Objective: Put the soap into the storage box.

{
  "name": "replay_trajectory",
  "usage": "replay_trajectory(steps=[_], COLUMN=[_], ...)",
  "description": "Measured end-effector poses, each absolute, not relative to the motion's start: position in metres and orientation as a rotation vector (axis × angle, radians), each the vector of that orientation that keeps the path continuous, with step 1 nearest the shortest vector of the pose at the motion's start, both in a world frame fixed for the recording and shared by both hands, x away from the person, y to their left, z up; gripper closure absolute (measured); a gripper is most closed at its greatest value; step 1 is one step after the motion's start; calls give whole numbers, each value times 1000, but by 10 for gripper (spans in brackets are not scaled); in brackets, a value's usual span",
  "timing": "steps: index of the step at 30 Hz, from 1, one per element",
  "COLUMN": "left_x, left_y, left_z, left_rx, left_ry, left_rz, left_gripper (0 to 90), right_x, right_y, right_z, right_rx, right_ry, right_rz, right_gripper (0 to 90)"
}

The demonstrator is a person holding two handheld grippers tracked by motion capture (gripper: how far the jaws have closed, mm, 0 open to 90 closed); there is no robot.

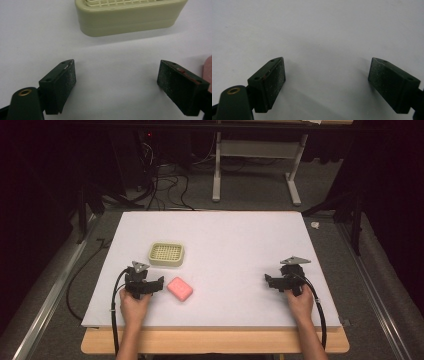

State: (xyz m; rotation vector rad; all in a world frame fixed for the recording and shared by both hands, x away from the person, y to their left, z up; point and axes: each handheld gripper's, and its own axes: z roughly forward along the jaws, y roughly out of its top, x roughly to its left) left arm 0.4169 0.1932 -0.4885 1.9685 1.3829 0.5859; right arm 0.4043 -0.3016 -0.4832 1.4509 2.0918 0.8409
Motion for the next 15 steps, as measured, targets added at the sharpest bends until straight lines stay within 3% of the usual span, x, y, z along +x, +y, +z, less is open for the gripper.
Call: replay_trajectory(steps=[15], left_x=[417], left_y=[193], left_z=[-489], left_rx=[1964], left_ry=[1383], left_rz=[587], left_gripper=[159], right_x=[404], right_y=[-302], right_z=[-483], right_rx=[1450], right_ry=[2092], right_rz=[842], right_gripper=[148])
